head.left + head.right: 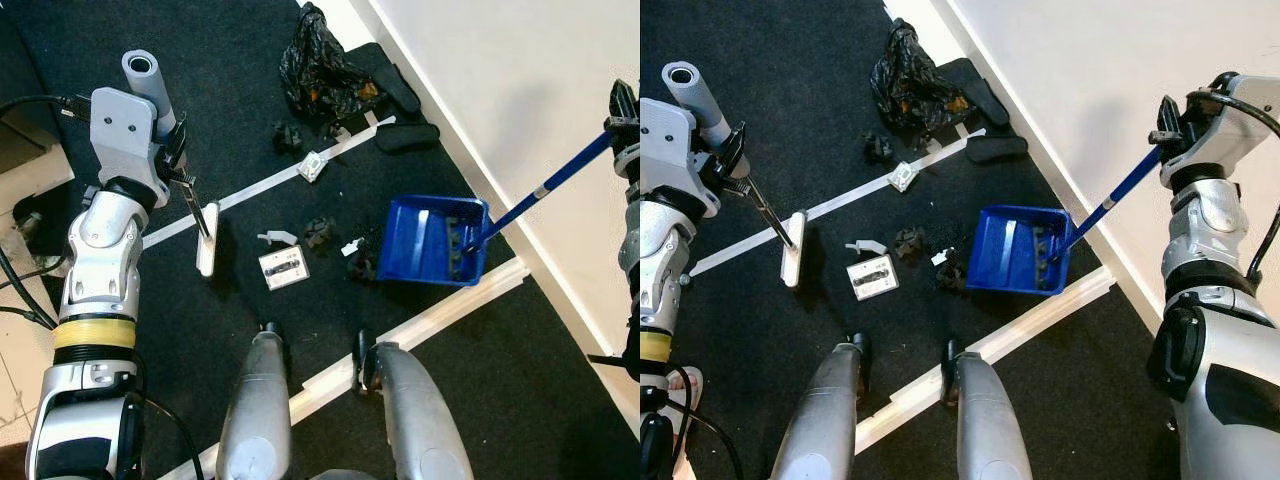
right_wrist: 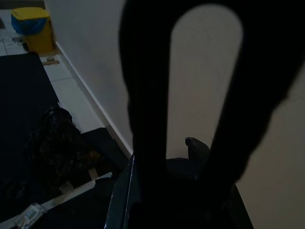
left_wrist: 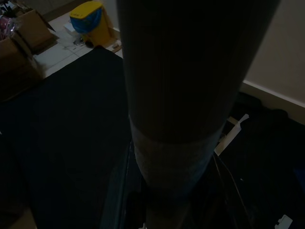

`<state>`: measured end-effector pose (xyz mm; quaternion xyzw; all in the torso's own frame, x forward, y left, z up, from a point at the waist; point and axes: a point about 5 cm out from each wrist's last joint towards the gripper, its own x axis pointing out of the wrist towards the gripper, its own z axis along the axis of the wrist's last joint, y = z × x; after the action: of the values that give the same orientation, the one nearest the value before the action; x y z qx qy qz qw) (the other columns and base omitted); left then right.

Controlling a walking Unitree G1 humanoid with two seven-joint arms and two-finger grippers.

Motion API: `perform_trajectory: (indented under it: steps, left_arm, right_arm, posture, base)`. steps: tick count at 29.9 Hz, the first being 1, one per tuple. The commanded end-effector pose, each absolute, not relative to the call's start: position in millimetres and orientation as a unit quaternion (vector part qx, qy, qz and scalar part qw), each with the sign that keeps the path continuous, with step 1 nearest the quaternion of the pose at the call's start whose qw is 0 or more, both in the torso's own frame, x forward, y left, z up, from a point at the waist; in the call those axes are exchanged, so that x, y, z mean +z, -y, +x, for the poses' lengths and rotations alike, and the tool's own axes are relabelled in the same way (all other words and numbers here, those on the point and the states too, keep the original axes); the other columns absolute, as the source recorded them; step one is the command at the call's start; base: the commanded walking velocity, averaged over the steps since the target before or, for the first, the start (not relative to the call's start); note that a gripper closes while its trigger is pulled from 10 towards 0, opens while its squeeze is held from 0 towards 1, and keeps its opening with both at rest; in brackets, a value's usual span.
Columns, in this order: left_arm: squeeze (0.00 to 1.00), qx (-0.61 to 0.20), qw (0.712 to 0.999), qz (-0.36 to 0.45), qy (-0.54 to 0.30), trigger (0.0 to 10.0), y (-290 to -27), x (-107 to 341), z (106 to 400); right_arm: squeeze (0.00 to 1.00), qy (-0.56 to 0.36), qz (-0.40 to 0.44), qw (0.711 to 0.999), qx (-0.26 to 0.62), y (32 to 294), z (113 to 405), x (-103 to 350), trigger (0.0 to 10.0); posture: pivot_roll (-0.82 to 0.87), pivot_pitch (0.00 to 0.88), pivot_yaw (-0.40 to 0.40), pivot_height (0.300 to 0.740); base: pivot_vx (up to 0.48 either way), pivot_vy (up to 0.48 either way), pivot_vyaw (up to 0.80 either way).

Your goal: Sweep floor

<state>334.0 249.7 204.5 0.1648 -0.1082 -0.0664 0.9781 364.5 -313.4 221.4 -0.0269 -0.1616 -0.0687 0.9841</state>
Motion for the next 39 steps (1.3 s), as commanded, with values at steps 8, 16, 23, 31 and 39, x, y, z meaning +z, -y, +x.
perform_trajectory:
  steps: [8,16,23,31,39]
  left_arm:
    - [0.0,-0.072,0.972,0.196,0.105,10.0,-257,204,332]
    - [0.0,-0.09,0.97,0.203,0.101,10.0,-247,197,333]
    - [0.0,-0.097,0.969,0.205,0.1,10.0,-244,195,334]
    - [0.0,-0.101,0.967,0.208,0.103,10.0,-239,196,338]
    - [0.0,-0.106,0.967,0.209,0.102,10.0,-237,195,339]
  right_arm:
    - [0.0,0.153,-0.059,0.984,-0.067,324,359,223,10.0]
    - [0.0,0.118,-0.091,0.989,-0.019,298,357,184,10.0]
    - [0.0,0.102,-0.075,0.992,-0.009,280,355,160,10.0]
    - [0.0,0.082,-0.047,0.995,-0.029,263,353,138,10.0]
    - [0.0,0.036,-0.009,0.998,-0.058,260,358,130,10.0]
  posture:
    - [0.22,0.396,-0.057,0.74]
    - [0.23,0.401,-0.047,0.74]
    - [0.24,0.406,-0.036,0.74]
    - [0.24,0.403,-0.035,0.74]
    - [0.24,0.402,-0.033,0.74]
  base:
    - [0.0,0.0,0.0]
    - [0.0,0.0,0.0]
    - [0.0,0.0,0.0]
    - [0.0,0.0,0.0]
    - [0.0,0.0,0.0]
